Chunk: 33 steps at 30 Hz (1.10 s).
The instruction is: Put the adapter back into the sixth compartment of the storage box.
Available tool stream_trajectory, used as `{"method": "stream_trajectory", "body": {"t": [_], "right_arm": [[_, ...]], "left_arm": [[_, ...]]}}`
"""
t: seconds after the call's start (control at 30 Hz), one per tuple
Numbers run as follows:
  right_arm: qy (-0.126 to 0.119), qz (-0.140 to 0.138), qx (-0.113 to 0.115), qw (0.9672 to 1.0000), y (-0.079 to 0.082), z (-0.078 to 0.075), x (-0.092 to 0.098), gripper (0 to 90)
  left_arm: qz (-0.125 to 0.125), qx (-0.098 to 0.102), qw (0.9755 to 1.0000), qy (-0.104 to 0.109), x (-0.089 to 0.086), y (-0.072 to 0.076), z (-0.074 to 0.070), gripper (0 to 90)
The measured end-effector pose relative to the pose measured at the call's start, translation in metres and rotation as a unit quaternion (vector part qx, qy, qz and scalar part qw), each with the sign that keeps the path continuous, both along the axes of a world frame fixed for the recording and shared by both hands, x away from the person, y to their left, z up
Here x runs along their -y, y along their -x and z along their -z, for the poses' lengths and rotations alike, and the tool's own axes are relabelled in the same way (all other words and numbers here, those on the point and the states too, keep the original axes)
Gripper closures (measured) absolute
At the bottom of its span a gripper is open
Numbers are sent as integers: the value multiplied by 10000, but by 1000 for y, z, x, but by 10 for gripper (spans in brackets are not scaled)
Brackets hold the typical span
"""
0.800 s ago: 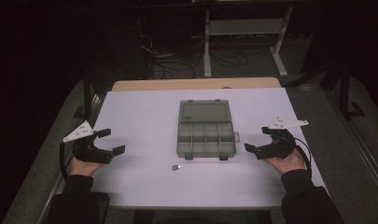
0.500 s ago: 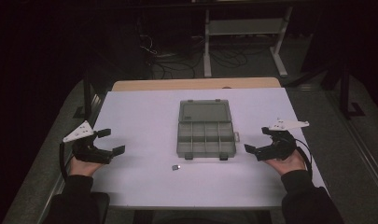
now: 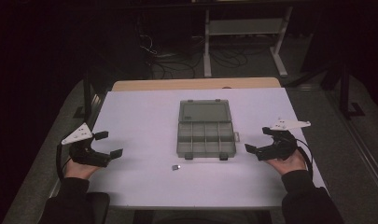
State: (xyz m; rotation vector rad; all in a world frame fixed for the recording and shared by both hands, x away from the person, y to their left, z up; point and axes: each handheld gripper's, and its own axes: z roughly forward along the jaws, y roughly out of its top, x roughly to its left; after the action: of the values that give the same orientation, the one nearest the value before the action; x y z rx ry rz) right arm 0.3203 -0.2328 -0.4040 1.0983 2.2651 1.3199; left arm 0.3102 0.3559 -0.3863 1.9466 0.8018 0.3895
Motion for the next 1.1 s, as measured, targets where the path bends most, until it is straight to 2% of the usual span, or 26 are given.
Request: {"method": "stream_trajectory", "body": {"t": [0.23,0.27,0.43,0.77,1.1], "right_arm": [[-11,-11,-6,10000,0,0,0,0],[-27,-17,-9,10000,0,0,0,0],[-42,-32,-17,10000,-1,1,0,0],[-22,-2,-24,10000,-1,1,1,0],[-19,-21,-29,10000,-1,1,0,0]], "left_arm": [[76,12,9999,-139,6,-1,-8,0],[148,1,9996,-228,10,-1,-12,0],[286,-25,9989,-377,19,-4,-19,0],[623,-43,9958,-675,41,-8,-30,0],[815,-60,9932,-831,56,-14,-38,0]]}}
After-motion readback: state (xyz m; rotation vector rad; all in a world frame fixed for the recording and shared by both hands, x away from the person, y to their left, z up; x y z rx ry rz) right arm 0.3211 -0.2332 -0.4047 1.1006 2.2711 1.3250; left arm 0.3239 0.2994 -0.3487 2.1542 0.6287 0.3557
